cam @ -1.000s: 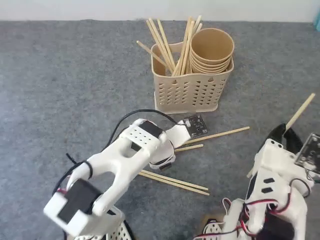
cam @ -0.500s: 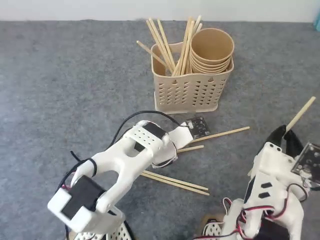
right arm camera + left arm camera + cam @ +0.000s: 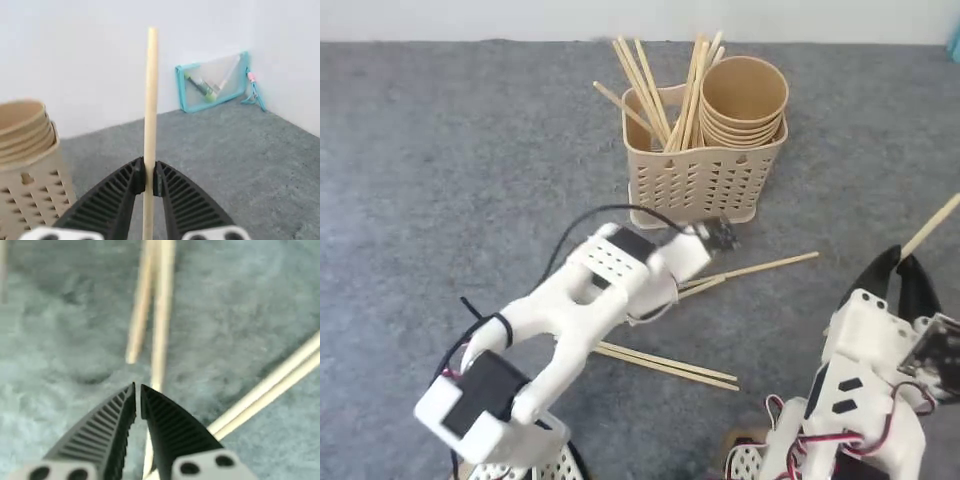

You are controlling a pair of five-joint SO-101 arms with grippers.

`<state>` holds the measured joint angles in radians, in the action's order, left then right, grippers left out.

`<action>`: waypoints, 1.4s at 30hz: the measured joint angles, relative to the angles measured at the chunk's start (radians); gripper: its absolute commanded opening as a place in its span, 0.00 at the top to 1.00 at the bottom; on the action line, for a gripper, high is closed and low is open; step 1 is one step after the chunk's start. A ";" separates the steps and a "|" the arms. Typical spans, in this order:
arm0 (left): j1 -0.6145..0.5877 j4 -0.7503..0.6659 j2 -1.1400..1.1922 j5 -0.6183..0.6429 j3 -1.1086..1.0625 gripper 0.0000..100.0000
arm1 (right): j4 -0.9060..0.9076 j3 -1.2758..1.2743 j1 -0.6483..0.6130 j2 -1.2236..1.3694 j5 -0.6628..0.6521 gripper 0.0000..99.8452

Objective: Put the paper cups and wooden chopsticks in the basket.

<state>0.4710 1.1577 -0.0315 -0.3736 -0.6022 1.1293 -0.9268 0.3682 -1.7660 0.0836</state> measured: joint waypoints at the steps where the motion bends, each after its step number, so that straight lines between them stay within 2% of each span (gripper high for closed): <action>1: -0.017 0.009 -0.011 0.006 0.002 0.99 | -0.020 0.000 0.000 0.000 0.021 0.99; 3: -0.043 0.011 -0.063 0.020 0.002 0.99 | -0.058 0.000 -0.003 0.000 0.063 0.99; 7: -0.061 0.015 -0.245 0.035 -0.049 0.98 | -0.100 0.000 -0.091 0.000 0.101 0.99; 11: -0.026 0.015 -0.410 0.021 -0.172 0.87 | -0.101 -0.003 -0.137 0.000 0.110 0.99; 14: 0.006 -0.037 -0.423 0.029 -0.227 0.82 | -0.100 -0.020 -0.150 0.000 0.110 0.99; 18: 0.029 -0.146 -0.345 0.098 -0.235 0.82 | -0.100 -0.044 -0.153 0.000 0.114 0.99; 24: 0.064 -0.307 -0.117 0.103 -0.222 0.82 | -0.100 -0.060 -0.155 0.000 0.114 0.99; 34: 0.077 -0.276 0.098 0.109 -0.058 0.99 | -0.072 -0.061 -0.157 0.000 0.114 0.99; 42: 0.114 -0.273 0.066 0.107 -0.097 0.99 | -0.064 -0.061 -0.157 0.000 0.114 0.99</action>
<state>0.5846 0.8846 0.0345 -0.2662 -0.6989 1.0648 -0.9881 0.2117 -1.7660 0.1972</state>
